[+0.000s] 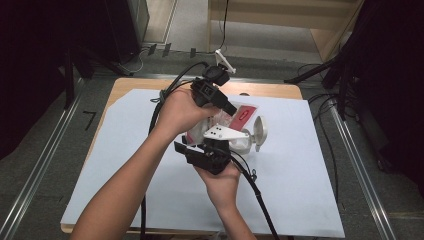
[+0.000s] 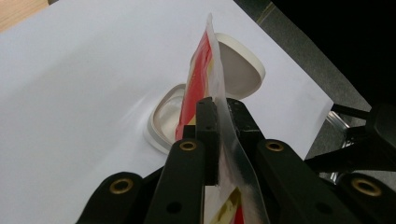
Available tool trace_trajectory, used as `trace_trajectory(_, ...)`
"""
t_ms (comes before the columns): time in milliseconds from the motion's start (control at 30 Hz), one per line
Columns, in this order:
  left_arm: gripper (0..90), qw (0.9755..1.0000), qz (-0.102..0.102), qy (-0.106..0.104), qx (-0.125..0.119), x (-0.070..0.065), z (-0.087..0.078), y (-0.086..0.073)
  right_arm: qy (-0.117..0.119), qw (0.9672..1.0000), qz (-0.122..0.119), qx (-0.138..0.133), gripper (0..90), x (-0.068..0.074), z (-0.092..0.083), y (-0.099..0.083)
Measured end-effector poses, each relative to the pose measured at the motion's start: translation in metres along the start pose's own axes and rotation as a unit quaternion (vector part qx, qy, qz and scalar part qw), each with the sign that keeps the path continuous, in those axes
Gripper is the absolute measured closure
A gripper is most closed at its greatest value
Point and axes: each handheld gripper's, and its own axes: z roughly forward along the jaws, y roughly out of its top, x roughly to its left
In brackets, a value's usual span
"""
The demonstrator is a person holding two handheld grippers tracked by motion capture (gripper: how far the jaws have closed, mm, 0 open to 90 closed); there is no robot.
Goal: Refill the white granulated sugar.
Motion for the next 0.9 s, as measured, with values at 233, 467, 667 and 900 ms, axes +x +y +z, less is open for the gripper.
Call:
trace_trajectory(233,85.7,1.0,0.007,0.0,0.001,-0.0014,0.0001,-0.0003,-0.002,1.0,0.001,-0.003,63.7,0.0009,0.0001,-0.001)
trace_trajectory(467,85.8,0.9999,0.009,-0.002,0.004,-0.0024,-0.0001,-0.0008,-0.003,1.0,-0.002,-0.005,62.7,0.0018,0.0003,-0.0022)
trace_trajectory(667,85.9,1.0,0.009,-0.002,0.002,-0.0022,0.0002,-0.0011,-0.004,1.0,-0.006,-0.003,63.8,0.0016,-0.0001,-0.0017)
trace_trajectory(900,85.6,1.0,0.0,-0.001,0.005,-0.0006,0.0005,0.0014,-0.001,1.0,0.0,-0.001,63.9,0.0008,-0.0001,0.0002)
